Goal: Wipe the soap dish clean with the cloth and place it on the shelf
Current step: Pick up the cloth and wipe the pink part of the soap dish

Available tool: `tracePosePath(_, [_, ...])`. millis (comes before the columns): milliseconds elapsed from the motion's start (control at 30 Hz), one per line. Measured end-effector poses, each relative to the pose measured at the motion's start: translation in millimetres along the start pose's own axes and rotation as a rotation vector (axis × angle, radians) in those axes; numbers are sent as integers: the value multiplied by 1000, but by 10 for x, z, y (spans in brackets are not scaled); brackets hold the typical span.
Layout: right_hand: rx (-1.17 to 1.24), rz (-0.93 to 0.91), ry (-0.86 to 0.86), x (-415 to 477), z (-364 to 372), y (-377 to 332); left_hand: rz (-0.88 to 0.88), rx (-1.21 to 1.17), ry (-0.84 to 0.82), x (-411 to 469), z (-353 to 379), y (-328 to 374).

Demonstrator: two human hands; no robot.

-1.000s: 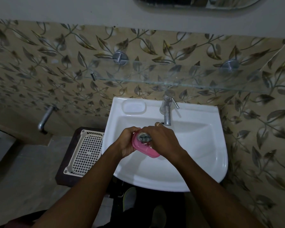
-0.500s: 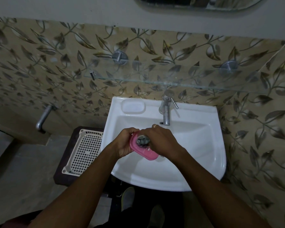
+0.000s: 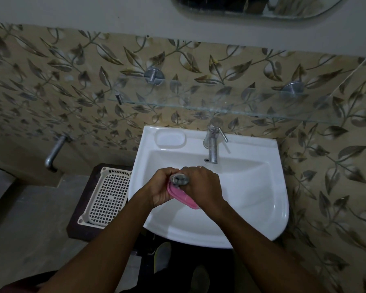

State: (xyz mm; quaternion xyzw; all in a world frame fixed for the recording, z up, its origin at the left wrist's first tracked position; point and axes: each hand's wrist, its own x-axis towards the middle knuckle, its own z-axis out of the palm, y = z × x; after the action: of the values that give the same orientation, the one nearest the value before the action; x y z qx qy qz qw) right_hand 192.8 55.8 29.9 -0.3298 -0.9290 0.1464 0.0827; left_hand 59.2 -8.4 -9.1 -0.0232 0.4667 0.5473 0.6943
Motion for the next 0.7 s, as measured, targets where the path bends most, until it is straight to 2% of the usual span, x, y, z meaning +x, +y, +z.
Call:
tracePosePath(67, [-16,109,97,21,19,-33,12,-13,-10,12,26,5])
tracePosePath(167, [-45,192,136,16,41,-8,28,23,5,10,0,52])
tracePosePath(300, [40,190,108,76,76,-63,37,9,42,36,-39,66])
tracePosePath(400, [104,157,19,84,95,-115,36,0,47,54,-41,101])
tracePosePath(533, [44,83,-114,-10,47,28,32,35,58,29,-68,112])
tracePosePath(700, [-35,167,25,65,60,33,57,46,46,65,-30,127])
